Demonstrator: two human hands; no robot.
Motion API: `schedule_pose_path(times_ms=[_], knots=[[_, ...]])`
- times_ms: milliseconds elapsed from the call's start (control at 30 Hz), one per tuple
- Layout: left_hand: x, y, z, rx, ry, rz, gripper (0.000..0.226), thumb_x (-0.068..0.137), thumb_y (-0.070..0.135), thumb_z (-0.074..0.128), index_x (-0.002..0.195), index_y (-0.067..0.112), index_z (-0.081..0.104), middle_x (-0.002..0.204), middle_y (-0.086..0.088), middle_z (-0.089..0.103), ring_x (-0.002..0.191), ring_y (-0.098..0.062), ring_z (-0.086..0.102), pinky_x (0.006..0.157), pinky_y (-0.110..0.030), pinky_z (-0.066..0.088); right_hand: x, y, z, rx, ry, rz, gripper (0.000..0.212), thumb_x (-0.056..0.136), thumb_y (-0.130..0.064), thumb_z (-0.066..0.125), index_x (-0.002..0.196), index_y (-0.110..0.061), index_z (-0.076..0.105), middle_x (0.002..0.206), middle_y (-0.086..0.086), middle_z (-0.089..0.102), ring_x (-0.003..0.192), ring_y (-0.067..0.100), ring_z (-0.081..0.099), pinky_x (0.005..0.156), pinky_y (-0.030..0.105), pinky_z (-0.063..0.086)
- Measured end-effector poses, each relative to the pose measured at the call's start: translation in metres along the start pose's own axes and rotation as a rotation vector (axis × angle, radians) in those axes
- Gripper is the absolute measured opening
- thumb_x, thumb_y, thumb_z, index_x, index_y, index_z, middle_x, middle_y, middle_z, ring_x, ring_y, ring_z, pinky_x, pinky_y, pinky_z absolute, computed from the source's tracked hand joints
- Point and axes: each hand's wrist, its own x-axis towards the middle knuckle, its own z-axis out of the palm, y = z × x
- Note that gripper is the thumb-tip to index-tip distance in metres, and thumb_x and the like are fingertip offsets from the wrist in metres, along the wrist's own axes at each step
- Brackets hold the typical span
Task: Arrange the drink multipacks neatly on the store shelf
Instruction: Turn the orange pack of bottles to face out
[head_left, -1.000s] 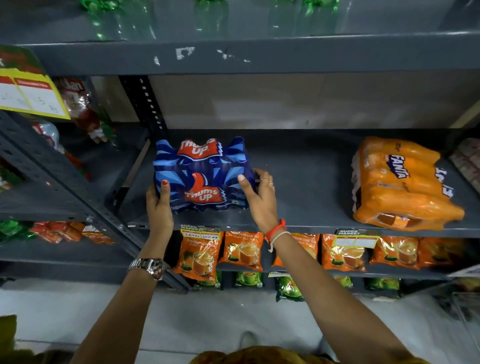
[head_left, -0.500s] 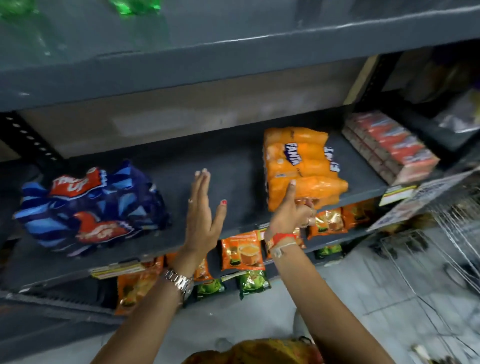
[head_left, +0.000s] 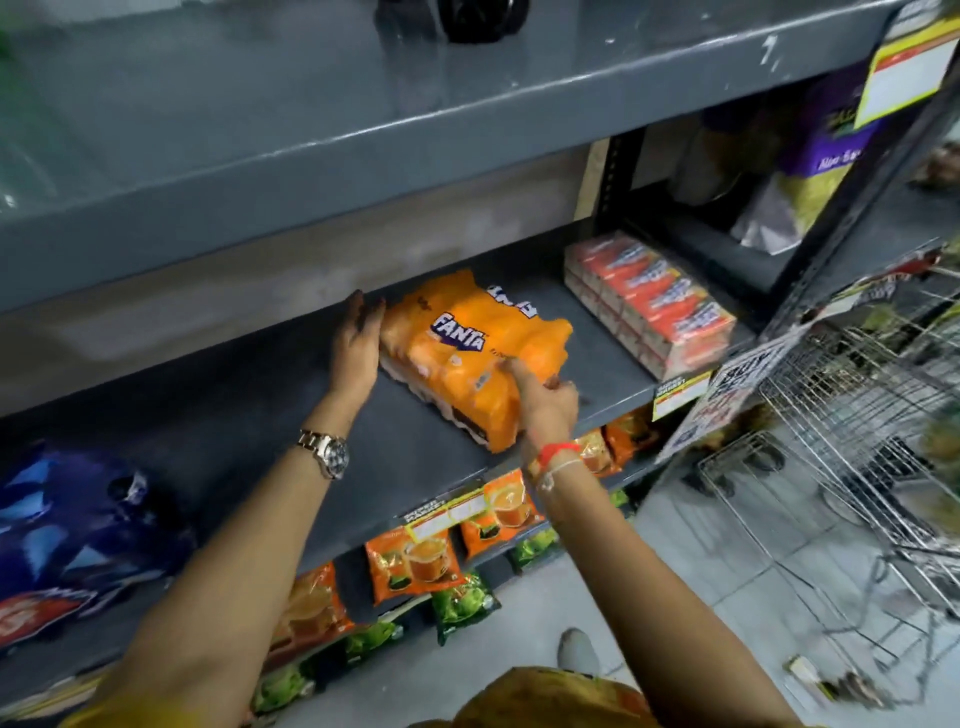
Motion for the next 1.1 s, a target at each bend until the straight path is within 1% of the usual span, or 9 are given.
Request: schedule_pose_path(times_ms=[133, 200, 333, 467, 533, 633, 767, 967, 1100], knots=[[0.015, 0.008, 0.008, 0.079, -0.090, -0.216, 0.063, 0.093, 0.055, 0.023, 0.141, 0.014, 0.034, 0.150, -0.012, 0.035, 0.137, -0.027, 0.034, 0.115, -0.037, 0.025, 0.028, -0.048, -0.017, -0.018, -0.077, -0.102, 0.063, 0.051, -0.039, 0.085, 0.095, -0.013, 0.049, 0.115, 0.011, 0.061, 0.100, 0.029, 0.062, 0.090, 0.042, 0.054], [0.020, 0.013, 0.012, 0.068, -0.150, -0.306, 0.063, 0.090, 0.059, 0.031, 0.134, 0.016, 0.045, 0.141, -0.007, 0.046, 0.129, -0.026, 0.044, 0.106, -0.035, 0.033, 0.046, -0.067, -0.026, -0.084, -0.159, -0.099, 0.078, 0.041, -0.042, 0.085, 0.101, -0.017, 0.043, 0.119, 0.009, 0.057, 0.102, 0.030, 0.062, 0.091, 0.047, 0.053], [0.020, 0.019, 0.016, 0.096, -0.303, -0.438, 0.058, 0.082, 0.042, 0.060, 0.129, 0.011, 0.045, 0.132, -0.011, 0.054, 0.109, -0.024, 0.054, 0.084, -0.034, 0.041, 0.063, -0.090, -0.032, -0.239, -0.269, -0.221, 0.040, 0.068, -0.033, 0.077, 0.078, -0.022, 0.040, 0.099, 0.008, 0.059, 0.084, 0.025, 0.061, 0.087, 0.044, 0.053], [0.016, 0.019, 0.016, 0.053, -0.173, -0.508, 0.072, 0.073, 0.026, 0.074, 0.132, 0.004, 0.040, 0.132, -0.017, 0.054, 0.112, -0.029, 0.057, 0.080, -0.037, 0.047, 0.067, -0.112, -0.032, -0.338, -0.398, -0.230, 0.042, 0.073, -0.021, 0.076, 0.096, -0.014, 0.040, 0.089, 0.004, 0.058, 0.068, 0.013, 0.056, 0.059, 0.028, 0.051], [0.002, 0.018, 0.015, 0.023, -0.068, -0.447, 0.050, 0.071, 0.022, 0.076, 0.112, 0.004, 0.055, 0.120, -0.014, 0.061, 0.103, -0.029, 0.060, 0.081, -0.037, 0.049, 0.069, -0.110, -0.035, -0.339, -0.472, -0.272, 0.037, 0.074, -0.018, 0.076, 0.098, -0.012, 0.048, 0.086, 0.002, 0.059, 0.072, 0.015, 0.060, 0.058, 0.023, 0.048], [-0.033, 0.013, 0.018, -0.003, 0.077, -0.243, 0.022, 0.066, 0.019, 0.078, 0.079, 0.017, 0.061, 0.102, -0.013, 0.066, 0.090, -0.026, 0.063, 0.084, -0.040, 0.052, 0.085, -0.093, -0.045, -0.323, -0.573, -0.427, 0.053, 0.063, -0.016, 0.080, 0.112, -0.006, 0.062, 0.100, 0.008, 0.069, 0.092, 0.024, 0.069, 0.065, 0.022, 0.053], [-0.070, -0.002, 0.023, -0.026, 0.244, -0.075, 0.046, 0.069, 0.010, 0.076, 0.112, 0.014, 0.059, 0.109, -0.007, 0.064, 0.096, -0.021, 0.062, 0.086, -0.036, 0.050, 0.093, -0.072, -0.056, -0.285, -0.640, -0.598, 0.059, 0.063, 0.005, 0.081, 0.117, -0.008, 0.063, 0.111, 0.010, 0.065, 0.096, 0.021, 0.068, 0.081, 0.031, 0.058], [-0.105, -0.038, 0.032, -0.002, 0.379, 0.027, 0.070, 0.075, 0.010, 0.072, 0.137, 0.006, 0.039, 0.127, -0.016, 0.059, 0.113, -0.024, 0.058, 0.095, -0.042, 0.050, 0.086, -0.031, -0.044, -0.345, -0.629, -0.688, 0.081, 0.056, 0.006, 0.084, 0.130, -0.001, 0.052, 0.118, 0.012, 0.055, 0.109, 0.026, 0.060, 0.091, 0.036, 0.054], [-0.111, -0.039, 0.038, -0.088, 0.427, 0.018, 0.073, 0.077, 0.013, 0.071, 0.140, 0.008, 0.033, 0.138, -0.014, 0.050, 0.125, -0.020, 0.051, 0.102, -0.040, 0.046, 0.088, -0.035, -0.047, -0.299, -0.662, -0.643, 0.059, 0.071, 0.000, 0.068, 0.128, -0.001, 0.052, 0.129, 0.019, 0.056, 0.117, 0.027, 0.055, 0.089, 0.029, 0.053]])
